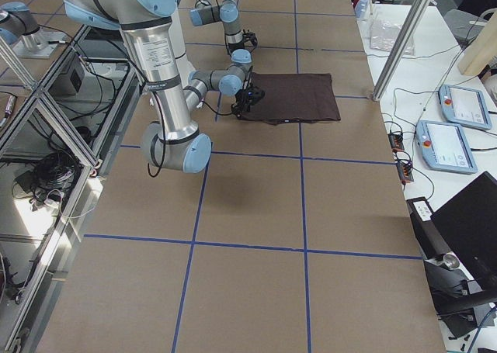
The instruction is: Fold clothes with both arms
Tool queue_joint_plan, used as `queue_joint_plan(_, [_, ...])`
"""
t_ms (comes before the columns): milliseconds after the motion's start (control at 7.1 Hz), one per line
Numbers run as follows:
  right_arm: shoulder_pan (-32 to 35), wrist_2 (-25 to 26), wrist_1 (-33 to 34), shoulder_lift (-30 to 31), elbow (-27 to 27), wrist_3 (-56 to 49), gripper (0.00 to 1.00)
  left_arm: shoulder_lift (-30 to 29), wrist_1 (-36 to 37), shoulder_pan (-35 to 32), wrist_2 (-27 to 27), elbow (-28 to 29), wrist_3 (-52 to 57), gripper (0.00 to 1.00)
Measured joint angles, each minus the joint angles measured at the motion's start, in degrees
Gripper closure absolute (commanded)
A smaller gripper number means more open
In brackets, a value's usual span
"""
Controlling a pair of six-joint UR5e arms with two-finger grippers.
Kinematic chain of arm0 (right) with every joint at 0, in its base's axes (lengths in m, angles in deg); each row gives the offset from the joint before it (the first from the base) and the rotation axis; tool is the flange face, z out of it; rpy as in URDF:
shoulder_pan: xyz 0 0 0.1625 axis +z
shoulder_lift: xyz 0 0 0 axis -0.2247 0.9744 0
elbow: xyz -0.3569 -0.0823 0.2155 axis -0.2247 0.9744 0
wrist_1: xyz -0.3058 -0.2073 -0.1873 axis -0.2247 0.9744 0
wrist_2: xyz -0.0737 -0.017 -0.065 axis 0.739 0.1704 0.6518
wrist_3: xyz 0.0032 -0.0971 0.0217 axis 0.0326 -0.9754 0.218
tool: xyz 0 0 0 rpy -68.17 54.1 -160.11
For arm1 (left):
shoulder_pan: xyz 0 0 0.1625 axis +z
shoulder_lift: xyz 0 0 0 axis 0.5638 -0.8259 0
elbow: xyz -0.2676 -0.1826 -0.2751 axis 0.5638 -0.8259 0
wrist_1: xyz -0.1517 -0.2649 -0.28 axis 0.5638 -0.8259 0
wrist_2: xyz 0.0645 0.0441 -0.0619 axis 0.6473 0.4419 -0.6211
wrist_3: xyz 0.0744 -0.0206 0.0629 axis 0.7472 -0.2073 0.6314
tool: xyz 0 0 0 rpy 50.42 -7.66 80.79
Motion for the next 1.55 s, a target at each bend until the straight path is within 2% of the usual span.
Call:
queue_joint_plan(986, [0.8, -0.2, 0.0, -1.7, -0.1, -0.1, 1.00, 0.2, 0.1, -0.1, 0.1, -0.7, 0.1, 1.00])
queue_joint_plan(1268, [1.1, -1.4, -0.1, -0.8, -2.9, -0.2, 1.00, 1.7, 0.8, 0.4, 0.1, -3.3, 0.3, 1.00])
queue_joint_plan(1550, [0.2, -3.1, -0.1, 1.7, -8.6, -0.2, 1.00, 3.4, 3.0, 3.4, 0.3, -7.5, 0.4, 1.00])
